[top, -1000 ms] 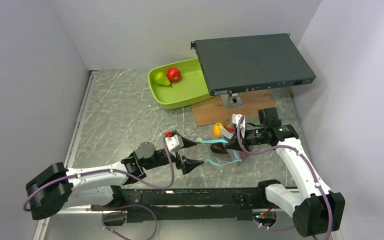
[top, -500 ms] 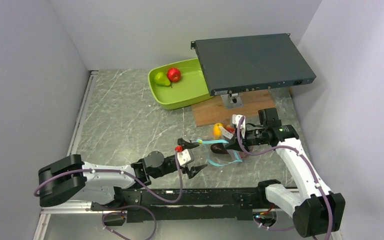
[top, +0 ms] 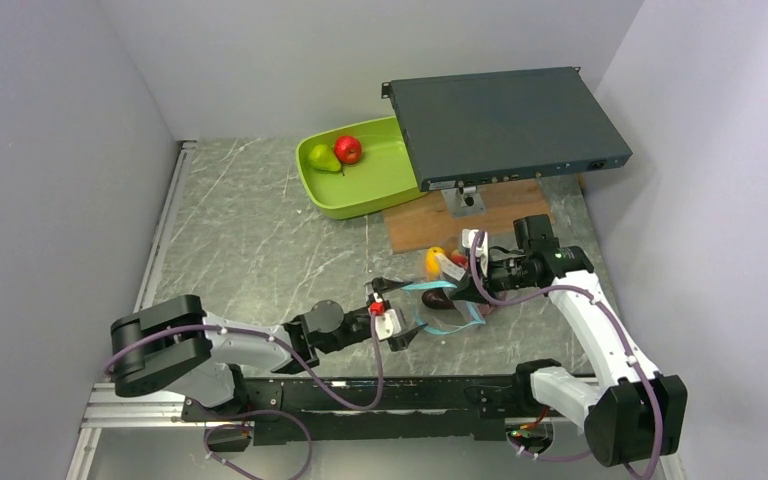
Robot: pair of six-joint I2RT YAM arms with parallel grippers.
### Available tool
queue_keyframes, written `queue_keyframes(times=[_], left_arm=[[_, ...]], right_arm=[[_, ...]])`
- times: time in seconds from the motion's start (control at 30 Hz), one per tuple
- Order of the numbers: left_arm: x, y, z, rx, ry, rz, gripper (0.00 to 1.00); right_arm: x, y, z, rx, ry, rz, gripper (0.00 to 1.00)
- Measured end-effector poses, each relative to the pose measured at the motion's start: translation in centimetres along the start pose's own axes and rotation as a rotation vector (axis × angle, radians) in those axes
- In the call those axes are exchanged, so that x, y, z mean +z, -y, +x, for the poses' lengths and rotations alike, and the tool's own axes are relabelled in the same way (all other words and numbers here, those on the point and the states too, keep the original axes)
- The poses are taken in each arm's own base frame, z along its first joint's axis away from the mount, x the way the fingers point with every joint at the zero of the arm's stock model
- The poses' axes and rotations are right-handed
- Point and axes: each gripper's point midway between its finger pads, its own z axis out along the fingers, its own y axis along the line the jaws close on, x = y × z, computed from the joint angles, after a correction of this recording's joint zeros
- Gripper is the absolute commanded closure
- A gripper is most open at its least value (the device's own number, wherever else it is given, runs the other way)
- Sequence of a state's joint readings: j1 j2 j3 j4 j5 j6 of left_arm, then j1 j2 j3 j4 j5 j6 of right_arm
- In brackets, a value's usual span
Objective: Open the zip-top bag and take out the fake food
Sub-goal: Pick up the fake fruit from the zipper food storage bag.
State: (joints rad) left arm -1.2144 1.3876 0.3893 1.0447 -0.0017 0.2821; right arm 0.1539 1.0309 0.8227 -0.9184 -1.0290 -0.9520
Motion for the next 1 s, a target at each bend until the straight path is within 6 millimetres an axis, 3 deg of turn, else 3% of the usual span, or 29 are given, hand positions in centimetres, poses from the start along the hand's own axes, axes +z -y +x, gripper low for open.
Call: queue_keyframes(times=[0.47, 1.0], left_arm=[[2.0, 0.9, 0.6, 0.029, 0.007, 0.043, 0.10], [2.4, 1.7, 0.7, -0.192, 0.024, 0.030, 0.14]], right_arm=[[0.4, 0.0, 0.9, 0.050, -0.026, -0.034, 1.00], [0.0, 0.2, 0.6, 0.033, -0.030, 0.001, 1.00]])
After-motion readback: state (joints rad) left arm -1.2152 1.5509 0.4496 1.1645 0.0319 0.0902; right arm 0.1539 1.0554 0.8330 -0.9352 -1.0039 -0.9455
